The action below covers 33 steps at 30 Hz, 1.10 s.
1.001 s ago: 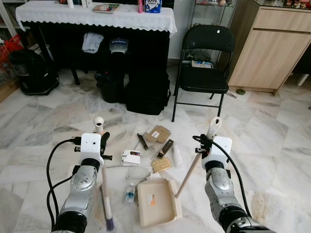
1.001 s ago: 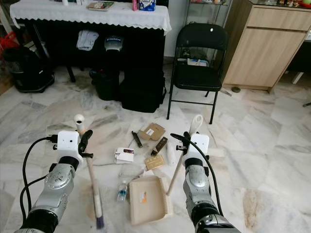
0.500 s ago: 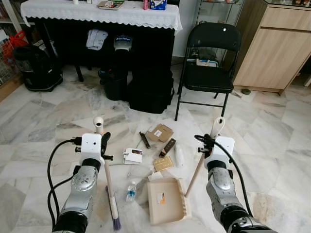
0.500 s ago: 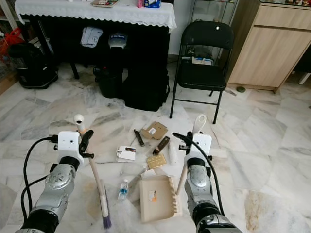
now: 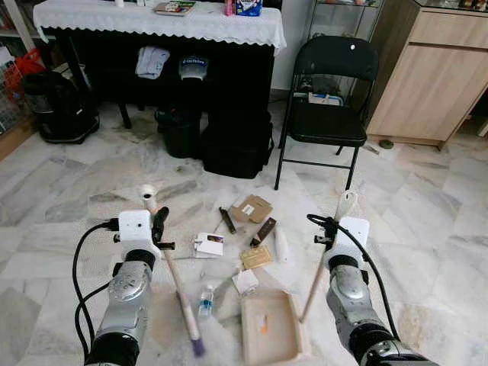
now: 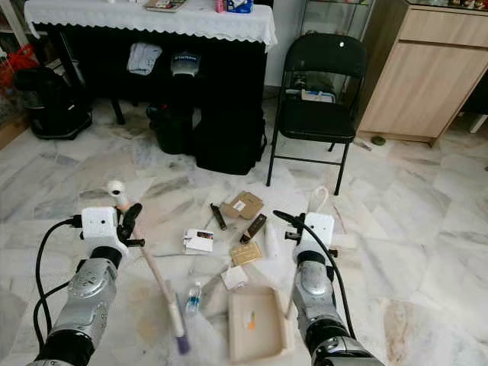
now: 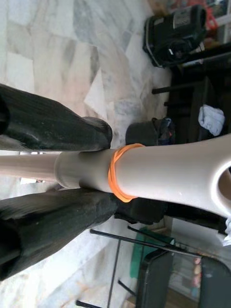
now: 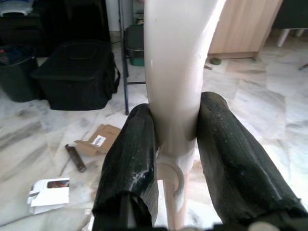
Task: Sweep floor
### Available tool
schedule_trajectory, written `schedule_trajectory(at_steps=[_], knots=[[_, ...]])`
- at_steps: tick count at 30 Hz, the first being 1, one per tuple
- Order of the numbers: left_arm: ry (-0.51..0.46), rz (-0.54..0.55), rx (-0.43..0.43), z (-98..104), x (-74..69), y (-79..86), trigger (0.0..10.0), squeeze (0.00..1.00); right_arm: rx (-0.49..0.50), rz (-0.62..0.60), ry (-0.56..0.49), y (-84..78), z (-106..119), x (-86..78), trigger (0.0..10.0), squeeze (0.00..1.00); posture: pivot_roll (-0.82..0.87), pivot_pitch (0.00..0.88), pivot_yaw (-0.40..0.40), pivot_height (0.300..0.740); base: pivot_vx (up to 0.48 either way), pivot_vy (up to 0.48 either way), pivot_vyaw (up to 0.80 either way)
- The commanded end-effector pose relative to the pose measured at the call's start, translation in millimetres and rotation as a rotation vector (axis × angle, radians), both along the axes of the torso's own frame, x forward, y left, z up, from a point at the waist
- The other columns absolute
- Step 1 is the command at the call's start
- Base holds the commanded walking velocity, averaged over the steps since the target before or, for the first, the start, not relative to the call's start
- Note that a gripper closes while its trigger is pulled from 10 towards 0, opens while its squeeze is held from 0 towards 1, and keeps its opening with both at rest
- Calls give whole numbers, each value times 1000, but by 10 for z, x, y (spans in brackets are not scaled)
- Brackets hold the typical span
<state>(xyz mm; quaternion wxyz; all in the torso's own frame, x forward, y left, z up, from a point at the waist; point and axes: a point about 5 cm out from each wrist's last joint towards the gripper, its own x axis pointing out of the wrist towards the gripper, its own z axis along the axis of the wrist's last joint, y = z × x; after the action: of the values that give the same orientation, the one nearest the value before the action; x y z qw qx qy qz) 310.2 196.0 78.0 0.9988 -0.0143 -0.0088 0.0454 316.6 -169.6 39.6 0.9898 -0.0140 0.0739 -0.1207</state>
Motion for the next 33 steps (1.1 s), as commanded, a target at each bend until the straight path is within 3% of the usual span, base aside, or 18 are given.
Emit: schedule_trajectory(at_steps=[1, 9, 16, 28, 33], knots=[[-21, -8, -4, 60, 32, -5, 10000, 0, -9, -8, 0, -23, 14, 12, 10000, 0, 43, 0, -47, 740, 0, 0, 0], [-15, -19, -14, 50, 31, -14, 10000, 0, -14, -67, 134, -85, -139, -52, 10000, 0, 45, 0, -47, 740, 0, 0, 0], [-9, -31, -13, 42, 33, -30, 10000, 0, -5, -79, 164, -90, -176, -72, 10000, 0, 44, 0, -46, 740, 0, 0, 0], [-2, -41, -17, 30, 25, -46, 10000, 0, -17, -108, 127, -156, -111, -42, 10000, 0, 46, 0, -45, 740, 0, 0, 0], [-2, -43, -19, 29, 24, -48, 10000, 0, -52, -96, 55, -180, -7, 4, 10000, 0, 45, 0, -45, 740, 0, 0, 0]])
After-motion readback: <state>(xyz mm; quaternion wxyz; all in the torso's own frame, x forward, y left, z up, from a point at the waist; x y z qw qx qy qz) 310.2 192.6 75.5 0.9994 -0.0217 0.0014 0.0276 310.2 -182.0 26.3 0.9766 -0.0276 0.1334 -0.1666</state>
